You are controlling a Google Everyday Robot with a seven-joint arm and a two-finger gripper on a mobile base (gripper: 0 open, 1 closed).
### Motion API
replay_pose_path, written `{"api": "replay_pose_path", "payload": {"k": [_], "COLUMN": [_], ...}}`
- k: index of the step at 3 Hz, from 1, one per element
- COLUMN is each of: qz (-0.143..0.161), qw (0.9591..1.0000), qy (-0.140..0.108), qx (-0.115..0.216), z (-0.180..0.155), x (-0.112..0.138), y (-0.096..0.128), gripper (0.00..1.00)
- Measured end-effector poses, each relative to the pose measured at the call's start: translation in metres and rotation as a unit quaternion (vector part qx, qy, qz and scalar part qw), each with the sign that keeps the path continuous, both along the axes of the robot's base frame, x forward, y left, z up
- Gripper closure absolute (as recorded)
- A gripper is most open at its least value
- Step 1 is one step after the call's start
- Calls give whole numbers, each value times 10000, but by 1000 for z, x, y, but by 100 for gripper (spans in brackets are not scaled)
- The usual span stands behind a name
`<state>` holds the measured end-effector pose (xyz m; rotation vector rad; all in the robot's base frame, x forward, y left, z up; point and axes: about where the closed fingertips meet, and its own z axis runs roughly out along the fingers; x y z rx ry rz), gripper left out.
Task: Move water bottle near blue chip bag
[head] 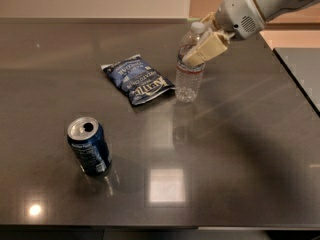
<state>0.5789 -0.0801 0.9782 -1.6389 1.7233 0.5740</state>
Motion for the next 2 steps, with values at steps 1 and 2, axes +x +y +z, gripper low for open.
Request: {"api": "replay_pose_path", "payload": {"k": [1, 2], "qz": [-72, -104], "qw": [9999, 9998], "qy": [88, 135], "qx": [-71, -77], "z": [-15, -25], "x": [12, 20], "y": [-1, 0], "gripper": [100, 82]}}
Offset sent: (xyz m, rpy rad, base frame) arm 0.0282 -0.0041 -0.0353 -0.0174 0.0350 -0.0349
